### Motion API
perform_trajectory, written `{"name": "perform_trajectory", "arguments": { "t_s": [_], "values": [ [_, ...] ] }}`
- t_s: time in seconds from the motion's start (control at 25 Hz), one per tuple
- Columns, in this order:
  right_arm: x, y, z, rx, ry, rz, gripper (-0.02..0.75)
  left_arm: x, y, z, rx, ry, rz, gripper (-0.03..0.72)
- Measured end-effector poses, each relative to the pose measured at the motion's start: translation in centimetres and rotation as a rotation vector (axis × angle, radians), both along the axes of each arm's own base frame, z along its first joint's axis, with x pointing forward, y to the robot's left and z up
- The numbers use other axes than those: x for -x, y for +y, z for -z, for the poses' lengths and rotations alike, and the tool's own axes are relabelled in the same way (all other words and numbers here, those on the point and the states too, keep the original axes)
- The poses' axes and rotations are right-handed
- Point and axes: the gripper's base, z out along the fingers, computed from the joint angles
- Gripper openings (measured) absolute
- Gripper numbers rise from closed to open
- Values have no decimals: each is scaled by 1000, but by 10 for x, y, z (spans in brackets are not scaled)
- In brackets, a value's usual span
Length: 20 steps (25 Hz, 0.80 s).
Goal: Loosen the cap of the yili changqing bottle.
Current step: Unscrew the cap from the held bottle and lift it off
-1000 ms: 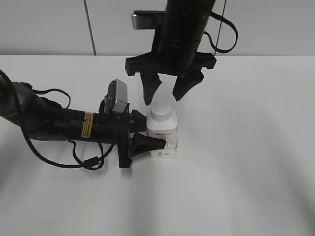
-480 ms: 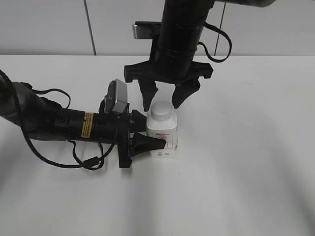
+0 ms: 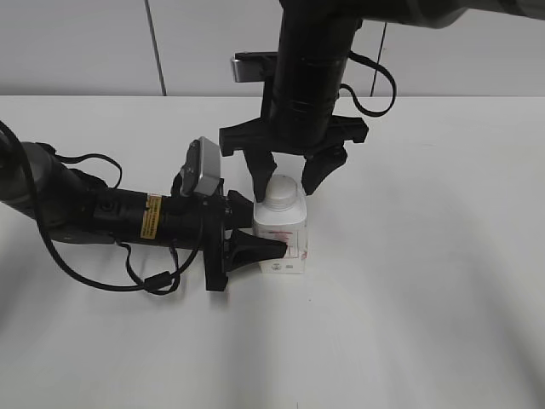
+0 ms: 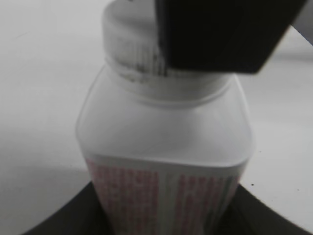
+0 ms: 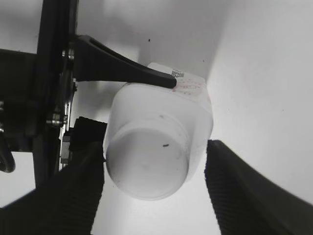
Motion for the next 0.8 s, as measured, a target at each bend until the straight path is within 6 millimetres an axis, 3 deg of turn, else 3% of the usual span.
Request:
{"name": "perform_trajectory", "arguments": {
  "t_s": [0.24, 0.52, 0.64, 0.8],
  "values": [
    [-1, 0, 0, -4, -7, -3, 401, 0, 0, 0, 0, 0, 0, 337],
    [-1, 0, 0, -4, -21, -69, 394, 0, 0, 0, 0, 0, 0, 337],
    [-1, 0, 0, -1, -41, -181, 394, 0, 0, 0, 0, 0, 0, 337],
    [-1, 0, 0, 5, -91, -456, 394, 0, 0, 0, 0, 0, 0, 335]
  ]
}}
